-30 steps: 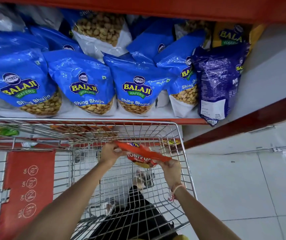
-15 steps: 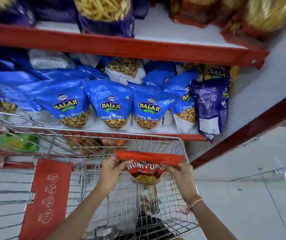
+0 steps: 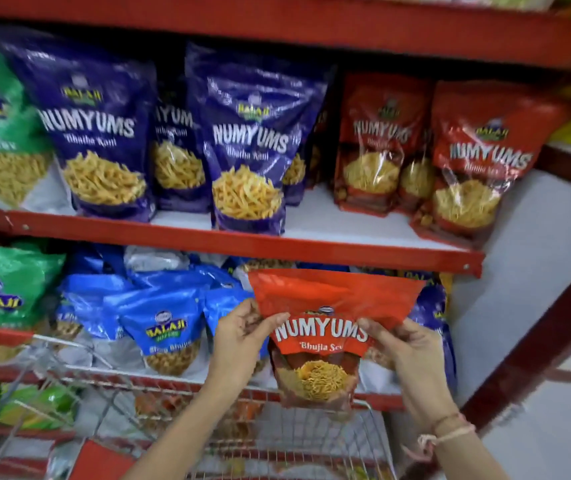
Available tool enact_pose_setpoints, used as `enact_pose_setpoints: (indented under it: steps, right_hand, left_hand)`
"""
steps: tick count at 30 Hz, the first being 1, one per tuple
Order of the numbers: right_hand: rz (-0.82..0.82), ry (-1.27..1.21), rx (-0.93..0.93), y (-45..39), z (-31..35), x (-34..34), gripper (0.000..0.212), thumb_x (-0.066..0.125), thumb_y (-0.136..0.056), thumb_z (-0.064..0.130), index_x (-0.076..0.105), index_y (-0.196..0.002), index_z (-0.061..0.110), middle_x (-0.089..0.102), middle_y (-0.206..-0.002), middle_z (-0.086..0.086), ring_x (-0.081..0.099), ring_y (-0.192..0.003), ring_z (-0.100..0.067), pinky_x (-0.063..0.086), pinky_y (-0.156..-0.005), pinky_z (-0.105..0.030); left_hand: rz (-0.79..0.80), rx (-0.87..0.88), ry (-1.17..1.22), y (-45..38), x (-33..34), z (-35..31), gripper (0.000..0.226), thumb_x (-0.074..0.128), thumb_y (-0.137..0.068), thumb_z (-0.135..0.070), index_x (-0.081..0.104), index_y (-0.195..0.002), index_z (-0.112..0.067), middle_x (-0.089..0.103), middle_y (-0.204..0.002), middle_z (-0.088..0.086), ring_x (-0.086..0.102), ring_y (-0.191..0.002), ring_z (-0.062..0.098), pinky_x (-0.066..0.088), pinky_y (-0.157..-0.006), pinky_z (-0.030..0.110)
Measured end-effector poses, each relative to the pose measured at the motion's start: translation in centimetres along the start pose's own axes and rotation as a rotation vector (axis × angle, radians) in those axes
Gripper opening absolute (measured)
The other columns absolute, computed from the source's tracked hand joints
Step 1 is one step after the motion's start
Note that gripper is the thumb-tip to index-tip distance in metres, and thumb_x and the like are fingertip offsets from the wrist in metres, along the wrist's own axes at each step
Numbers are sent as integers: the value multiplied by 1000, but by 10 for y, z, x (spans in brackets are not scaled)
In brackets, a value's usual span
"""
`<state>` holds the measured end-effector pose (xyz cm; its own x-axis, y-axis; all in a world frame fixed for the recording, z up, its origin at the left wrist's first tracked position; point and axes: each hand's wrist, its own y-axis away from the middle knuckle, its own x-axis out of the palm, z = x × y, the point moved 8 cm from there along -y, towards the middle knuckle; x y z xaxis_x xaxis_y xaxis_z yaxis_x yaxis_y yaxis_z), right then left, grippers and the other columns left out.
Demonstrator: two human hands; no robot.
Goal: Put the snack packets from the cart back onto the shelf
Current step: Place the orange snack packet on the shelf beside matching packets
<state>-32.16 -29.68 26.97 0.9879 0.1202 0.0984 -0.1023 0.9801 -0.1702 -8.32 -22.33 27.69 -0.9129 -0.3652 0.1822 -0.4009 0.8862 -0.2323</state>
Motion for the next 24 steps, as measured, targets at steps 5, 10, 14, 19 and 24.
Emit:
enact_pose_setpoints:
  steps: [5, 10, 14, 19, 24]
  right_hand:
    - [8, -113, -101, -39, 68, -1, 40, 85, -60, 23, 80, -95, 6, 81, -96, -16, 74, -82, -24, 62, -76, -36]
    - [-6, -107, -212, -87, 138, -13, 29, 84, -61, 24, 82, -88, 15, 83, -88, -6, 76, -73, -16, 64, -61, -29]
    - [-15, -93, -215, -140, 174, -18, 14, 83, -70, 18, 81, -83, 14, 81, -86, -3, 70, -67, -21, 57, -62, -29]
    - [-51, -169, -165, -204, 179, -21, 5, 75, -79, 5, 74, -82, 10, 78, -70, 4, 69, -60, -7, 58, -49, -21]
    - [-86, -187, -179, -251, 175, -23, 12, 79, -76, 3, 72, -78, 13, 77, -61, 12, 70, -58, 2, 55, -49, -16]
  left_hand:
    - [-1, 152, 49, -48, 35, -61, 16, 71, -74, -3, 56, -68, -5, 69, -67, 2, 63, -69, 15, 55, -66, 25]
    - [31, 286, 16, -103, 77, -116, 38, 71, -79, -9, 43, -54, -18, 51, -45, -15, 50, -49, 0, 46, -51, 14]
    - [3, 322, 48, -154, 108, -144, 26, 69, -81, -13, 51, -62, -12, 54, -56, -3, 54, -59, 8, 48, -64, 25]
    - [-92, 257, 138, -203, 139, -138, 17, 68, -82, -16, 60, -82, -2, 59, -77, 17, 55, -74, 24, 48, -75, 43]
    - [-218, 191, 204, -239, 155, -122, 16, 66, -84, -12, 57, -71, -14, 57, -66, 4, 55, -69, 18, 45, -71, 32]
